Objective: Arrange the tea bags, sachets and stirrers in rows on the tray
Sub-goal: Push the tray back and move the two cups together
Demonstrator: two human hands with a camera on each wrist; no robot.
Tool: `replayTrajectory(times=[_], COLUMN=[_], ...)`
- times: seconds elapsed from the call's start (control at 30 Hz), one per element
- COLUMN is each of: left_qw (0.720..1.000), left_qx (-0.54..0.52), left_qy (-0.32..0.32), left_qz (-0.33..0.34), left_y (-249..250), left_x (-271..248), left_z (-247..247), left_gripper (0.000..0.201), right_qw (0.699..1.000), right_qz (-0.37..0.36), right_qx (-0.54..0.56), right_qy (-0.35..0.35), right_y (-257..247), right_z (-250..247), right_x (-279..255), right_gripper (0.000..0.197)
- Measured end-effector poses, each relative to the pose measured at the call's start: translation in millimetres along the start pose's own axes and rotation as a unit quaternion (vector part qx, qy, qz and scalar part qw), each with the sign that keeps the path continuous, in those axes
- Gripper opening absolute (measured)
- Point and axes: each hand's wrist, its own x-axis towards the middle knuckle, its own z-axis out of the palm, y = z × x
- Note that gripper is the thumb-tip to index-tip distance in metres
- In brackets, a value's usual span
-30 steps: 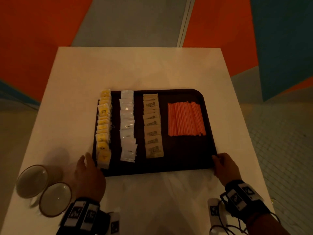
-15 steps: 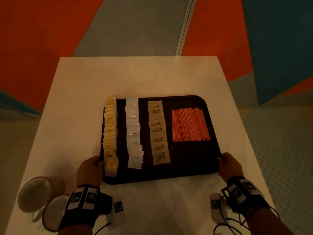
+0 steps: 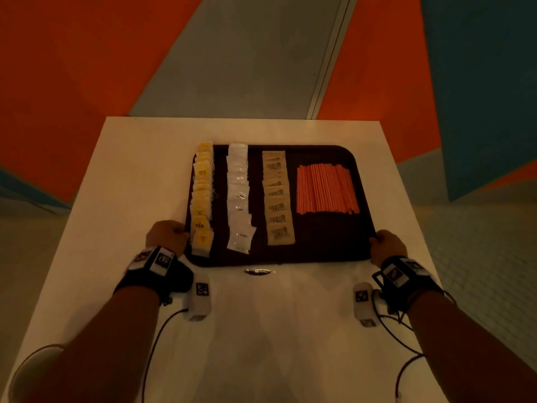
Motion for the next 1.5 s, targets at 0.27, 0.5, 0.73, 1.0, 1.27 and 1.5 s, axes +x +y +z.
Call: replayTrajectory(times=[0.27,0.5,0.73,1.0,1.27,1.5], left_qw=[0.999,0.996,0.996,0.997,0.999,0.942], left_qx=[-0.026,-0.076,-0.072,-0.059,0.037,-0.151], left_qy=[-0.022,-0.028,-0.028,-0.029,-0.007,0.124], left_qz=[-0.027,-0.048,-0.044,-0.045,0.004,0.272], left_y=[32.9,33.1,32.7,36.4,34.7,10.5], left_x=[53.7,71.8,72.7,69.5,35.4,-130.6], left_z=[-17.5,-18.2,-19.7,-17.9,-29.5,-103.5], left_gripper=[0.033,0.029,0.030,0.031,0.054,0.019], right_qw=[1.000,1.000,1.000,1.000,0.994,0.979], right_qz=[0.006,0.006,0.010,0.017,0.028,-0.157], right_qx=[-0.004,-0.014,-0.029,-0.020,0.105,0.110], right_qy=[-0.007,-0.002,-0.005,-0.005,-0.018,-0.070], right_y=[-40.1,-50.5,-51.3,-50.7,-19.9,37.5], right_z=[-4.2,-4.7,-4.7,-4.0,-9.8,-0.1], right_x=[43.3,56.9,56.7,55.5,26.6,-82.0], right_gripper=[0.029,0.030,0.030,0.033,0.046,0.008])
